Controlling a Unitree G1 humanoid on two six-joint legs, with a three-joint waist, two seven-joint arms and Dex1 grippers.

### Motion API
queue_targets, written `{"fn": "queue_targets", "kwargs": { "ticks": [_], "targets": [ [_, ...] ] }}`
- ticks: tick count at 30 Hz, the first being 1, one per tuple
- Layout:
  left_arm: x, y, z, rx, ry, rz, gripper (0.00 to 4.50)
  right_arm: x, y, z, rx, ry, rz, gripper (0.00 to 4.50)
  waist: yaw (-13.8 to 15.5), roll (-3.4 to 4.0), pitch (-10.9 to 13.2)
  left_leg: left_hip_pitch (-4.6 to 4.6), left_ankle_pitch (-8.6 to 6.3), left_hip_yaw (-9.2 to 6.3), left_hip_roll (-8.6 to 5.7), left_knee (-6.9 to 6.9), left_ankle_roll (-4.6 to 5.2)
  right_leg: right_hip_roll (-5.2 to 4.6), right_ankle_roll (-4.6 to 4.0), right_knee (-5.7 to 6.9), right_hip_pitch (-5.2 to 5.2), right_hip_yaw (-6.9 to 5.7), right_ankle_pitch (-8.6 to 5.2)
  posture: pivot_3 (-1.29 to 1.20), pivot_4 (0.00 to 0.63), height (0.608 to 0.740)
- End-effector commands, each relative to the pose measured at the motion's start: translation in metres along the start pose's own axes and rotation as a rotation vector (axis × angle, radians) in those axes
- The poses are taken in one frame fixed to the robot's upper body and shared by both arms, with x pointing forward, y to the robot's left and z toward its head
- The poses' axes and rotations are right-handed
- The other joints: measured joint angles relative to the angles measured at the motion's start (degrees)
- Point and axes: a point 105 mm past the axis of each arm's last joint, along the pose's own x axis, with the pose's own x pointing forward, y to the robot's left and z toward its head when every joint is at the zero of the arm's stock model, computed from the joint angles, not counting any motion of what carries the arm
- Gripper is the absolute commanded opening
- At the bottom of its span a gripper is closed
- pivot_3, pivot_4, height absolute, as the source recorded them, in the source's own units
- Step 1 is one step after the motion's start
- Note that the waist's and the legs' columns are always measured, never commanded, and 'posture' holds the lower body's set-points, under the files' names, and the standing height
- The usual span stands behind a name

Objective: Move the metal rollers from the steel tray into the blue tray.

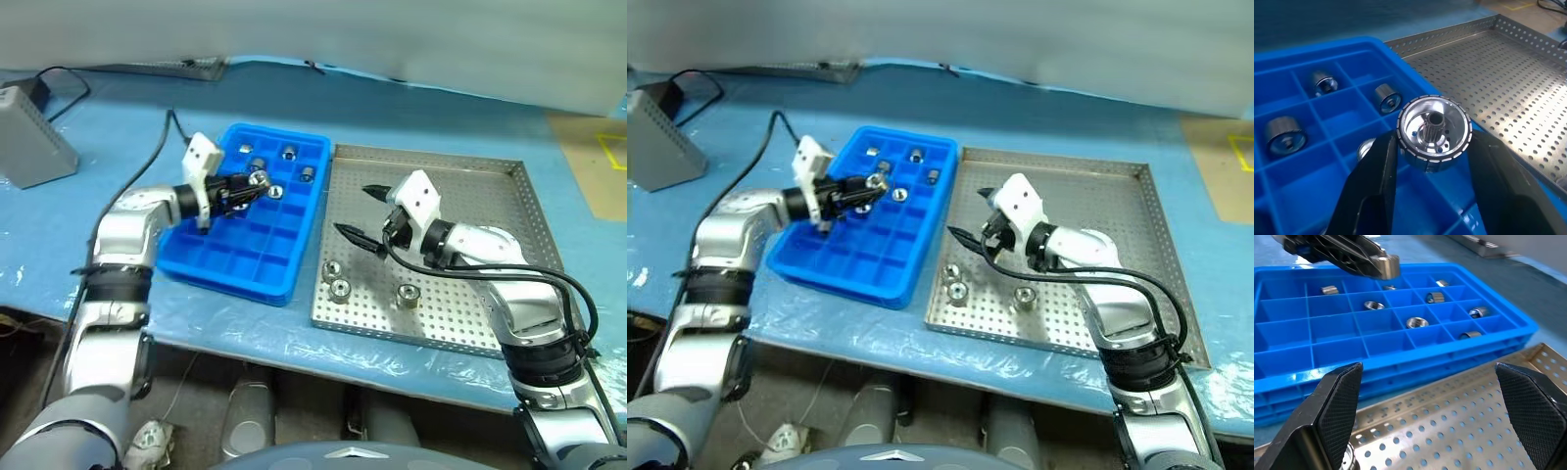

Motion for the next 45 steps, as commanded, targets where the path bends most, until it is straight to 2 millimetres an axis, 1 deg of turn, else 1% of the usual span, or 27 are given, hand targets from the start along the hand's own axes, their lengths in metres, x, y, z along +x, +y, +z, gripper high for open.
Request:
{"fn": "queue_targets", "kwargs": {
  "ticks": [1, 5, 9, 12, 14, 16, 19, 20, 22, 24, 27, 29, 30, 33, 35, 36, 38, 39, 40, 42, 45],
  "targets": [
    [-0.029, -0.006, 0.008, 0.058, -0.059, 0.027, 1.93, 0.011, 0.007, 0.006, -0.054, -0.039, 0.059, 4.5, 0.6, 0.0, 0.0, 0.01, 0.0, -0.01, 0.0, 0.0, -0.01, 0.0, 0.0, 0.02, 0.0, 0.0, 0.0, 0.31, 0.15, 0.74],
    [-0.047, -0.016, -0.016, 0.032, 0.019, 0.013, 1.93, 0.017, 0.01, 0.005, -0.062, -0.045, 0.093, 4.5, 1.9, 0.0, 0.0, 0.01, 0.06, -0.04, -0.01, 0.0, -0.11, 0.0, 0.0, 0.18, -0.04, 0.01, -0.01, 0.34, 0.15, 0.74],
    [-0.063, -0.026, -0.035, 0.002, 0.096, -0.005, 1.93, 0.02, 0.008, 0.004, -0.069, -0.045, 0.102, 4.5, 2.9, -0.03, 0.0, 0.13, 0.17, -0.08, -0.01, 0.05, -0.29, 0.0, -0.05, 0.59, -0.14, 0.12, -0.06, 0.36, 0.15, 0.74],
    [-0.071, -0.023, -0.047, -0.008, 0.14, 0.025, 1.93, 0.021, 0.009, 0.003, -0.072, -0.042, 0.103, 4.5, 3.3, -0.03, 0.0, 0.34, 0.26, -0.1, -0.01, -0.12, -0.45, 0.0, -0.06, 0.78, -0.13, 0.17, -0.15, 0.36, 0.15, 0.74],
    [-0.071, -0.02, -0.053, -0.018, 0.154, 0.042, 1.93, 0.022, 0.01, 0.002, -0.077, -0.037, 0.107, 4.5, 3.7, -0.03, 0.0, 0.49, 0.34, -0.1, -0.04, -0.37, -0.57, 0.01, 0.25, 0.79, -0.11, 0.19, -0.33, 0.35, 0.15, 0.74],
    [-0.067, -0.024, -0.055, -0.028, 0.158, 0.023, 1.93, 0.022, 0.011, 0.0, -0.086, -0.028, 0.105, 4.5, 4.1, -0.03, 0.0, 0.61, 0.38, -0.11, -0.03, -0.51, -0.65, 0.02, 0.26, 0.81, -0.09, 0.2, -0.34, 0.35, 0.15, 0.74],
    [-0.061, -0.02, -0.061, -0.049, 0.165, 0.042, 1.93, 0.021, 0.009, -0.001, -0.087, -0.026, 0.097, 4.5, 4.2, -0.04, 0.0, 0.66, 0.41, -0.1, -0.05, -0.53, -0.69, 0.04, 0.25, 0.82, -0.08, 0.27, -0.33, 0.34, 0.15, 0.74],
    [-0.06, -0.019, -0.064, -0.059, 0.176, 0.047, 1.93, 0.02, 0.009, -0.001, -0.089, -0.024, 0.095, 4.5, 4.2, -0.04, 0.0, 0.66, 0.42, -0.1, -0.06, -0.53, -0.7, 0.05, 0.24, 0.82, -0.08, 0.29, -0.32, 0.33, 0.15, 0.74],
    [-0.058, -0.018, -0.068, -0.071, 0.189, 0.048, 1.93, 0.019, 0.009, -0.002, -0.093, -0.017, 0.086, 4.5, 4.2, -0.05, 0.0, 0.65, 0.42, -0.09, -0.07, -0.51, -0.7, 0.06, -0.07, 0.81, -0.08, 0.33, -0.15, 0.33, 0.15, 0.74],
    [-0.056, -0.019, -0.069, -0.08, 0.192, 0.047, 1.93, 0.018, 0.008, -0.003, -0.095, -0.013, 0.076, 4.5, 4.2, -0.05, 0.0, 0.66, 0.43, -0.08, -0.1, -0.51, -0.7, 0.06, -0.14, 0.8, -0.08, 0.37, -0.16, 0.33, 0.15, 0.74],
    [-0.057, -0.012, -0.076, -0.074, 0.221, 0.073, 2.77, 0.017, 0.008, -0.004, -0.095, -0.011, 0.065, 4.5, 4.1, -0.05, 0.0, 0.66, 0.42, -0.07, -0.09, -0.51, -0.69, 0.08, -0.2, 0.8, -0.11, 0.37, -0.2, 0.3, 0.15, 0.74],
    [-0.057, -0.006, -0.079, -0.069, 0.246, 0.111, 3.43, 0.017, 0.007, -0.004, -0.094, -0.012, 0.056, 4.5, 4.1, -0.04, 0.0, 0.67, 0.42, -0.07, -0.06, -0.52, -0.69, 0.13, -0.22, 0.8, -0.11, 0.37, -0.22, 0.3, 0.15, 0.74],
    [-0.056, -0.005, -0.078, -0.065, 0.244, 0.103, 3.73, 0.016, 0.006, -0.004, -0.093, -0.012, 0.052, 4.5, 4.1, -0.01, 0.0, 0.68, 0.43, -0.07, -0.06, -0.52, -0.69, 0.13, -0.22, 0.8, -0.11, 0.37, -0.22, 0.3, 0.15, 0.74],
    [-0.055, -0.009, -0.067, -0.05, 0.229, 0.055, 3.73, 0.014, 0.006, -0.004, -0.093, -0.008, 0.049, 4.5, 4.1, -0.02, 0.0, 0.73, 0.44, -0.08, -0.05, -0.52, -0.72, 0.13, -0.22, 0.85, -0.08, 0.38, -0.23, 0.28, 0.15, 0.74],
    [-0.051, -0.015, -0.048, 0.005, 0.18, 0.0, 3.73, 0.006, 0.008, -0.002, -0.092, -0.002, 0.071, 4.5, 4.1, -0.03, 0.0, 0.73, 0.44, -0.08, -0.06, -0.5, -0.72, 0.12, -0.2, 0.85, -0.07, 0.39, -0.23, 0.28, 0.15, 0.74],
    [-0.049, -0.017, -0.041, 0.025, 0.161, -0.018, 3.73, 0.003, 0.009, -0.001, -0.093, 0.001, 0.08, 4.5, 4.2, -0.04, 0.0, 0.73, 0.44, -0.07, -0.06, -0.5, -0.72, 0.12, -0.2, 0.84, -0.07, 0.39, -0.23, 0.28, 0.15, 0.74],
    [-0.04, -0.028, -0.014, 0.082, 0.075, -0.096, 3.73, -0.013, 0.014, -0.003, -0.087, 0.031, 0.136, 4.5, 4.5, -0.04, 0.0, 0.69, 0.44, -0.08, -0.06, -0.49, -0.72, 0.12, -0.21, 0.84, -0.07, 0.39, -0.22, 0.26, 0.15, 0.74],
    [-0.034, -0.037, -0.003, 0.116, 0.042, -0.155, 3.73, -0.024, 0.018, -0.003, -0.079, 0.049, 0.173, 4.5, 4.6, -0.06, 0.0, 0.63, 0.44, -0.08, -0.06, -0.49, -0.72, 0.12, -0.21, 0.83, -0.07, 0.36, -0.22, 0.26, 0.15, 0.74],
    [-0.03, -0.046, 0.005, 0.145, 0.023, -0.209, 3.73, -0.034, 0.021, -0.004, -0.072, 0.068, 0.201, 4.5, 4.8, -0.06, 0.0, 0.62, 0.44, -0.08, -0.06, -0.46, -0.71, 0.12, -0.2, 0.82, -0.02, 0.36, -0.23, 0.23, 0.15, 0.74],
    [-0.022, -0.059, 0.01, 0.174, 0.017, -0.292, 3.73, -0.049, 0.022, -0.008, -0.073, 0.114, 0.227, 4.5, 4.6, -0.08, 0.0, 0.65, 0.39, -0.05, -0.09, -0.41, -0.63, 0.09, -0.17, 0.78, 0.03, 0.4, -0.25, 0.21, 0.15, 0.74],
    [-0.003, -0.076, -0.005, 0.186, 0.088, -0.417, 3.73, -0.071, 0.018, -0.024, -0.083, 0.219, 0.212, 4.5, 4.3, -0.02, -0.1, 0.8, 0.37, 0.03, -0.1, -0.4, -0.6, 0.09, -0.15, 0.79, 0.09, 0.49, -0.26, 0.2, 0.15, 0.74]
  ]
}}
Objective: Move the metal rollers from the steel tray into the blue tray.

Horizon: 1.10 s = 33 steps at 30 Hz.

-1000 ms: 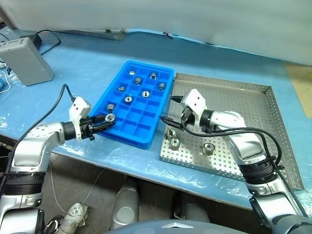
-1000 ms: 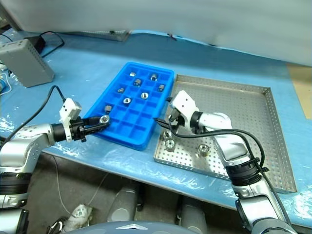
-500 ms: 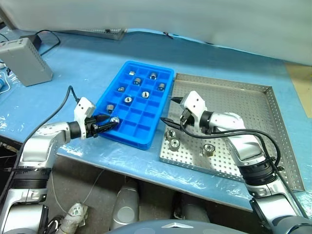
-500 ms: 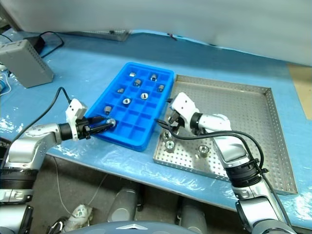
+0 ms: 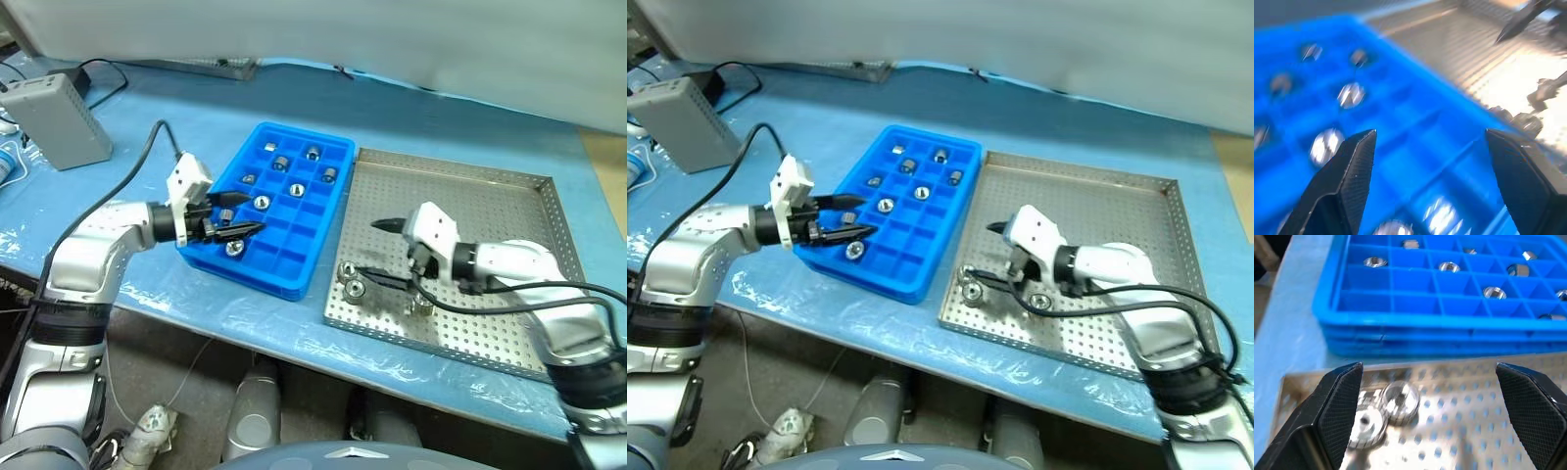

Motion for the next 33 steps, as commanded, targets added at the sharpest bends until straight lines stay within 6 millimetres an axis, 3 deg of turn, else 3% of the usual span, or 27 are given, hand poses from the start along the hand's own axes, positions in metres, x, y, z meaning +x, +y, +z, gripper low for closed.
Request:
{"fn": "queue_targets", "kwargs": {
  "ticks": [1, 9, 21, 24, 30, 31, 33],
  "targets": [
    [0.023, -0.019, -0.013, -0.005, 0.041, -0.154, 3.73, -0.019, 0.001, -0.008, -0.028, 0.058, -0.016, 4.5, -0.2, 0.03, 0.0, 0.03, 0.0, 0.01, 0.0, -0.01, 0.0, 0.0, 0.03, 0.0, 0.01, 0.01, -0.02, 0.18, 0.15, 0.74],
    [0.047, -0.033, -0.045, -0.148, 0.104, -0.253, 3.73, -0.025, 0.011, -0.052, 0.053, 0.157, -0.078, 4.5, -1.9, 0.02, 0.0, -0.02, 0.02, 0.04, 0.09, 0.01, -0.03, 0.13, 0.04, 0.01, -0.12, 0.02, -0.02, 0.14, 0.15, 0.74],
    [0.053, -0.028, -0.034, -0.166, 0.068, -0.216, 3.73, -0.019, 0.021, -0.104, 0.189, 0.211, -0.087, 4.5, -1.8, -0.15, -0.1, 0.06, 0.0, 0.03, 0.07, 0.1, 0.03, 0.08, 0.03, 0.0, 0.06, 0.0, -0.02, 0.14, 0.15, 0.74],
    [0.054, -0.027, -0.035, -0.14, 0.103, -0.193, 3.77, -0.016, 0.022, -0.109, 0.204, 0.204, -0.073, 3.95, -1.9, -0.28, -0.2, 0.23, -0.01, 0.01, 0.09, 0.11, 0.03, 0.08, 0.04, -0.02, 0.25, -0.02, -0.03, 0.14, 0.15, 0.74],
    [0.055, -0.026, -0.03, -0.148, 0.099, -0.185, 3.77, -0.015, 0.025, -0.118, 0.199, 0.23, -0.05, 1.87, -2.0, -0.29, -0.2, 0.92, -0.02, 0.02, 0.05, 0.04, 0.03, 0.05, 0.4, -0.05, 0.82, -0.01, -0.24, 0.14, 0.15, 0.74],
    [0.055, -0.025, -0.031, -0.148, 0.1, -0.182, 3.77, -0.015, 0.025, -0.117, 0.192, 0.23, -0.045, 1.64, -1.9, -0.29, -0.2, 1.1, -0.02, 0.02, 0.05, -0.01, 0.03, 0.05, 0.41, -0.1, 0.95, 0.0, -0.25, 0.14, 0.15, 0.74],
    [0.055, -0.024, -0.035, -0.152, 0.099, -0.177, 3.77, -0.015, 0.024, -0.113, 0.187, 0.22, -0.053, 1.64, -1.9, -0.29, -0.2, 1.22, -0.02, 0.01, 0.05, -0.04, 0.02, 0.05, 0.42, -0.14, 1.09, 0.0, -0.26, 0.14, 0.15, 0.74]
  ]
}}
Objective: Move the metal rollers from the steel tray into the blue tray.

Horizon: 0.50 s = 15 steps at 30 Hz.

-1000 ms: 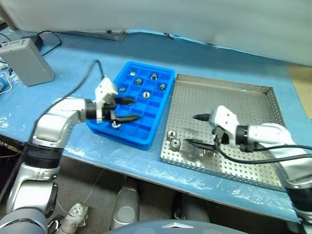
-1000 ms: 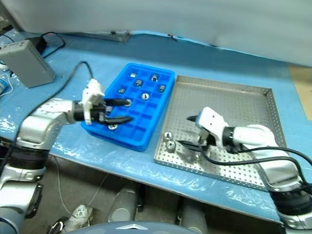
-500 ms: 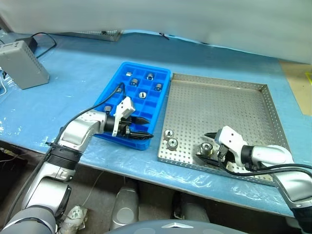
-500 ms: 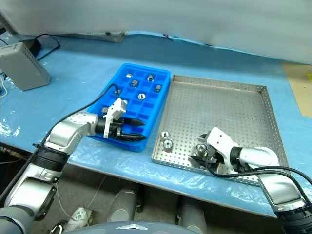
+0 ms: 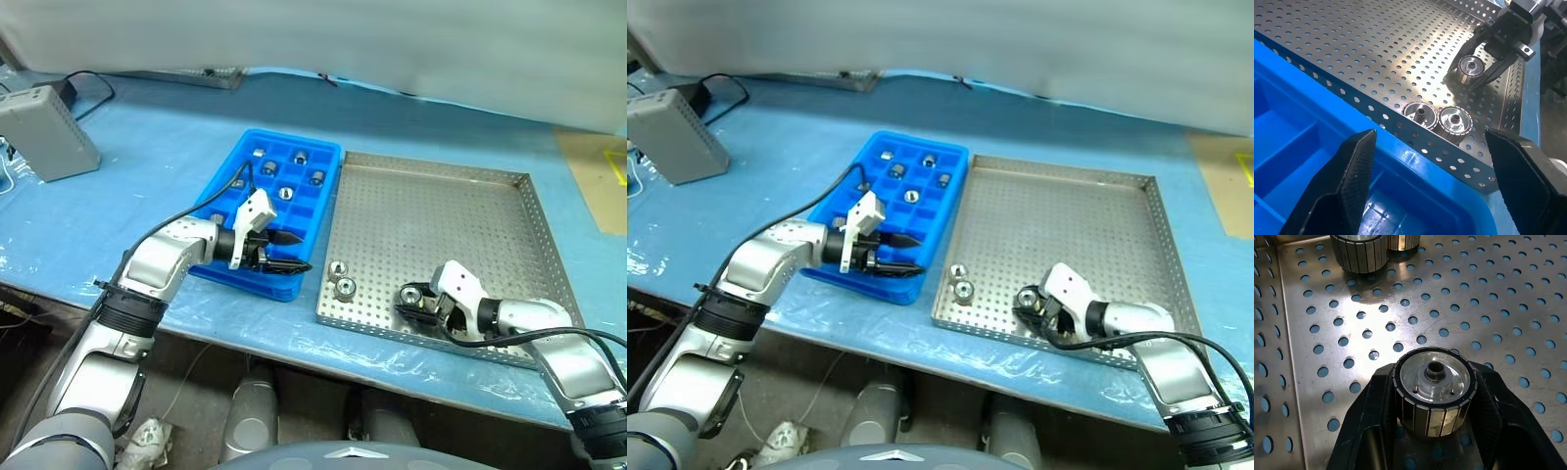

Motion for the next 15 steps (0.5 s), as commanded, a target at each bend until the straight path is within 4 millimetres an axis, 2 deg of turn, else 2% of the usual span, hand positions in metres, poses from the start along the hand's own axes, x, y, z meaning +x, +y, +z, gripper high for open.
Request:
{"fn": "queue_targets", "kwargs": {
  "ticks": [1, 3, 6, 8, 12, 15],
  "targets": [
    [-0.002, 0.003, 0.009, 0.039, -0.026, 0.014, 3.77, -0.002, 0.002, -0.007, 0.009, 0.039, 0.001, 1.64, 0.0, 0.0, 0.0, 0.01, 0.0, 0.0, 0.0, -0.02, 0.0, 0.0, 0.0, -0.04, 0.04, 0.0, 0.0, 0.14, 0.15, 0.74],
    [-0.002, 0.006, 0.006, 0.034, -0.036, 0.022, 3.77, -0.003, 0.001, -0.002, -0.011, 0.039, -0.012, 1.64, 0.0, 0.0, 0.0, 0.01, 0.0, 0.0, -0.01, -0.02, 0.0, 0.0, 0.0, -0.08, 0.06, 0.0, 0.0, 0.14, 0.15, 0.74],
    [-0.011, 0.014, 0.008, 0.032, -0.078, 0.062, 3.77, -0.004, 0.001, 0.029, -0.041, -0.039, -0.01, 1.64, -0.1, 0.0, 0.0, -0.06, 0.0, 0.0, -0.02, -0.05, 0.01, 0.01, 0.0, -0.08, -0.03, 0.01, 0.0, 0.15, 0.15, 0.74],
    [-0.022, 0.017, 0.014, 0.044, -0.116, 0.081, 3.77, -0.003, -0.001, 0.054, -0.068, -0.103, -0.016, 1.64, -0.3, 0.01, 0.0, -0.26, 0.01, 0.0, 0.0, -0.1, 0.0, 0.04, -0.01, -0.05, -0.26, 0.01, 0.01, 0.16, 0.15, 0.74],
    [-0.056, 0.033, 0.026, 0.085, -0.157, 0.191, 3.77, 0.011, -0.013, 0.131, -0.17, -0.298, -0.025, 1.64, -1.7, 0.03, 0.0, -0.71, 0.04, -0.01, 0.02, -0.04, -0.04, 0.1, -0.42, 0.15, -0.78, 0.03, 0.24, 0.2, 0.15, 0.74],
    [-0.072, 0.048, 0.028, 0.098, -0.157, 0.299, 3.77, 0.027, -0.025, 0.164, -0.191, -0.379, -0.036, 1.64, -1.5, 0.04, 0.0, -0.91, 0.11, -0.08, 0.05, -0.04, -0.14, 0.14, -0.54, 0.25, -1.03, -0.01, 0.29, 0.24, 0.15, 0.74]
  ]
}}
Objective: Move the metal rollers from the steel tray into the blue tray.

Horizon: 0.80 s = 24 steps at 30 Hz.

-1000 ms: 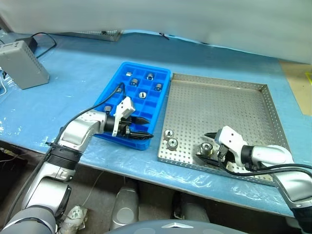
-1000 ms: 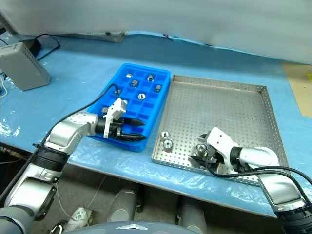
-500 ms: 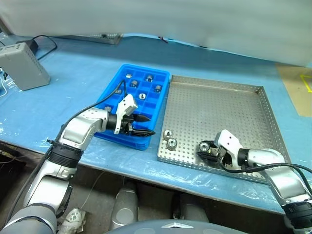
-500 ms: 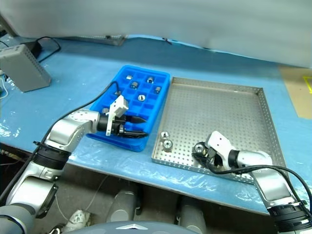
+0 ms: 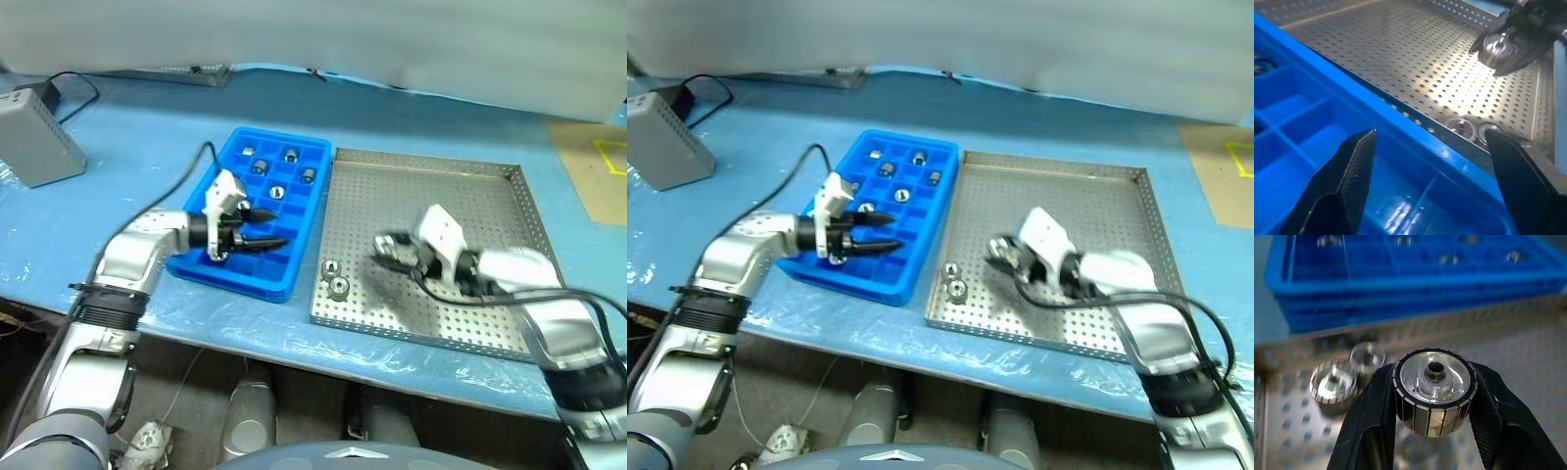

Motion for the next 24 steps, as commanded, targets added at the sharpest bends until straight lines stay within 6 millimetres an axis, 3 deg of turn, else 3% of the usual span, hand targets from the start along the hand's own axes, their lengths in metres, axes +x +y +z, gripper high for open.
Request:
{"fn": "queue_targets", "kwargs": {
  "ticks": [1, 6, 10, 15, 20, 24],
  "targets": [
    [-0.019, 0.02, 0.016, 0.046, -0.046, 0.123, 3.77, 0.024, -0.011, 0.017, -0.019, -0.061, -0.003, 1.64, 0.5, 0.02, 0.0, -0.07, 0.0, -0.02, 0.0, 0.0, -0.01, 0.0, -0.04, 0.0, -0.02, -0.02, -0.02, 0.25, 0.15, 0.74],
    [-0.044, 0.032, 0.016, 0.047, -0.05, 0.23, 3.77, 0.066, -0.038, 0.02, -0.036, -0.103, -0.062, 1.64, 1.2, -0.02, 0.0, -0.71, -0.07, -0.08, -0.06, 0.2, 0.1, -0.13, -0.08, -0.03, -0.38, -0.2, -0.03, 0.33, 0.15, 0.74],
    [-0.049, 0.028, 0.013, 0.036, -0.05, 0.258, 3.77, 0.091, -0.047, 0.008, -0.041, -0.091, -0.092, 1.64, 1.8, -0.02, 0.0, -0.9, -0.09, -0.13, -0.05, 0.23, 0.12, -0.2, -0.09, -0.03, -0.53, -0.37, -0.03, 0.36, 0.15, 0.74],
    [-0.047, 0.017, 0.011, 0.027, -0.049, 0.248, 3.77, 0.111, -0.043, -0.003, -0.033, -0.081, -0.071, 1.64, 2.3, -0.02, 0.0, -0.96, -0.07, -0.17, 0.04, 0.23, 0.09, -0.19, -0.15, 0.0, -0.53, -0.53, -0.06, 0.39, 0.15, 0.74],
    [-0.047, 0.016, 0.006, 0.009, -0.03, 0.261, 3.77, 0.125, -0.014, 0.009, -0.019, -0.138, 0.031, 1.64, 2.3, -0.02, 0.0, -0.92, -0.07, -0.17, 0.08, 0.3, 0.09, -0.18, -0.15, 0.09, -0.5, -0.53, -0.05, 0.38, 0.15, 0.74],
    [-0.039, 0.013, 0.007, 0.009, -0.032, 0.241, 3.77, 0.133, -0.015, -0.004, -0.011, -0.096, -0.011, 1.64, 2.3, -0.02, 0.0, -0.9, -0.02, -0.18, 0.17, 0.29, 0.01, -0.09, -0.17, 0.13, -0.51, -0.53, -0.05, 0.37, 0.15, 0.74]
  ]
}}
